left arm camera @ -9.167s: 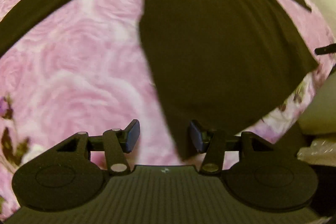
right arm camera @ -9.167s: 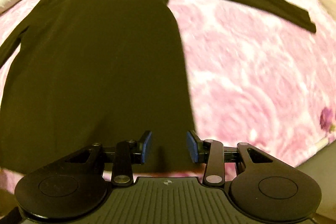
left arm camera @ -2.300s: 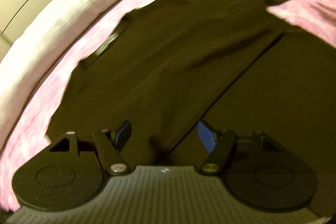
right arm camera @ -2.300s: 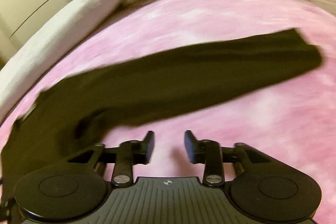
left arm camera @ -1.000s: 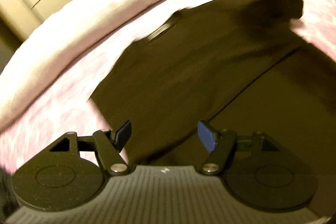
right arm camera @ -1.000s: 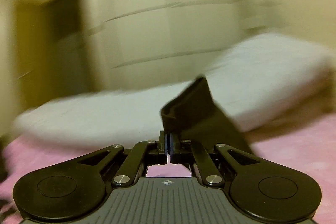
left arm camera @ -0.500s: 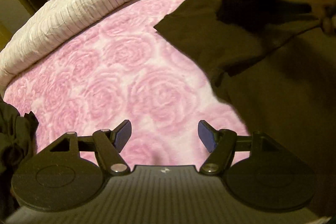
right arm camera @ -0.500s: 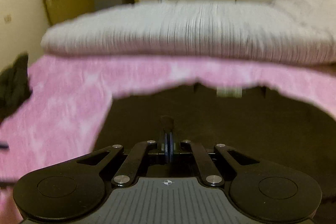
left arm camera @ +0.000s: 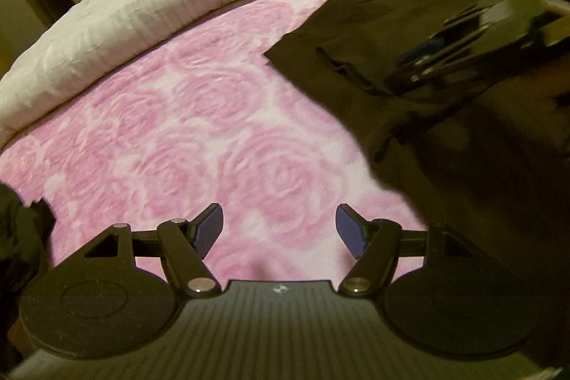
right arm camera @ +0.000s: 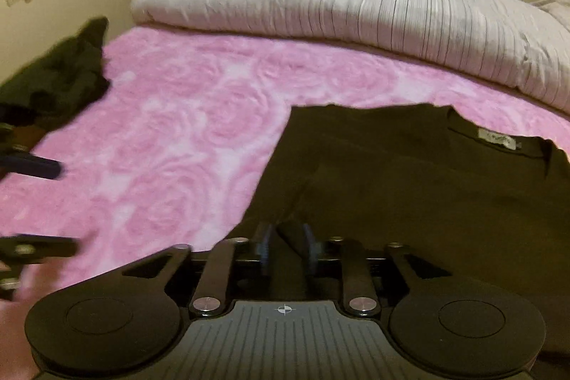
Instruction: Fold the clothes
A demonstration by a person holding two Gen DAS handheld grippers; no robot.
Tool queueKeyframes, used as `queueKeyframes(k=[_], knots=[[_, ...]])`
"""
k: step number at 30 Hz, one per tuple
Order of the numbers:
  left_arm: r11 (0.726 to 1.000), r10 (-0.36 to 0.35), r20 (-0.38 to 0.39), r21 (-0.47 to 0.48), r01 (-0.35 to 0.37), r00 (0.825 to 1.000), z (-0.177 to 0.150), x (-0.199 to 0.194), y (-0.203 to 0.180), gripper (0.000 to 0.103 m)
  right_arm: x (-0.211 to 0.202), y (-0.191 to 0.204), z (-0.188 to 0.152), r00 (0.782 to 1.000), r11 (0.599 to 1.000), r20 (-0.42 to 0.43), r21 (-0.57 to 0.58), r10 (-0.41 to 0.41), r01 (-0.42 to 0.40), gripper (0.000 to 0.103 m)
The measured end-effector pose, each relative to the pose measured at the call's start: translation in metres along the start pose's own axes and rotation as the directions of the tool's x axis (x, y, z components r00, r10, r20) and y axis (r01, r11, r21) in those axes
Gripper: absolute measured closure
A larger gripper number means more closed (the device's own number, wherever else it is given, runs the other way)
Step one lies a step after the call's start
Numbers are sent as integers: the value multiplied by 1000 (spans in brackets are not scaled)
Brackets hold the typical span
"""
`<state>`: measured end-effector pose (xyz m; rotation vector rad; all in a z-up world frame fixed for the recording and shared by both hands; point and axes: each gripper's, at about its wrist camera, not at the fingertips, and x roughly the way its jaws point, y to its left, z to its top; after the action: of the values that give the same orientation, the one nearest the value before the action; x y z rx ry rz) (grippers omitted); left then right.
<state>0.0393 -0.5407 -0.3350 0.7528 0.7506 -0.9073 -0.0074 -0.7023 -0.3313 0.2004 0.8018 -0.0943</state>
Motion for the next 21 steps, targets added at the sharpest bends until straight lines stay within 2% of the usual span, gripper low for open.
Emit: queueKeyframes(k=[3, 5, 7, 10, 13, 15, 16, 19, 21], knots=[[998, -42, 27, 39, 41, 999, 21, 12, -19, 37, -30, -18, -11, 999, 998, 12, 31, -47, 47, 67], [995, -71, 49, 71, 67, 996, 39, 22, -33, 37, -55, -42, -24, 992, 989, 2, 66, -130, 129, 65], [991, -90, 69, 110, 82, 993, 57, 34, -50, 37, -73, -76, -36, 973, 966, -18, 121, -229, 229, 65], [984, -114, 97, 148, 99, 989, 83, 52, -72, 37, -96, -141, -53, 931, 896, -53, 257, -360, 361, 65], [980, -126, 103, 168, 107, 987, 103, 74, -92, 37, -114, -201, -65, 879, 804, -80, 372, -470, 464, 65], [980, -120, 81, 168, 105, 989, 111, 89, -102, 37, -120, -226, -69, 836, 754, -122, 378, -534, 537, 65], [981, -111, 66, 168, 98, 992, 113, 96, -105, 37, -123, -234, -71, 822, 743, -137, 366, -553, 561, 65], [982, -78, 8, 175, 75, 997, 116, 115, -114, 37, -125, -244, -81, 812, 758, -161, 294, -562, 582, 65], [983, -64, -7, 174, 64, 998, 118, 119, -117, 37, -128, -249, -91, 824, 778, -166, 274, -541, 566, 65]])
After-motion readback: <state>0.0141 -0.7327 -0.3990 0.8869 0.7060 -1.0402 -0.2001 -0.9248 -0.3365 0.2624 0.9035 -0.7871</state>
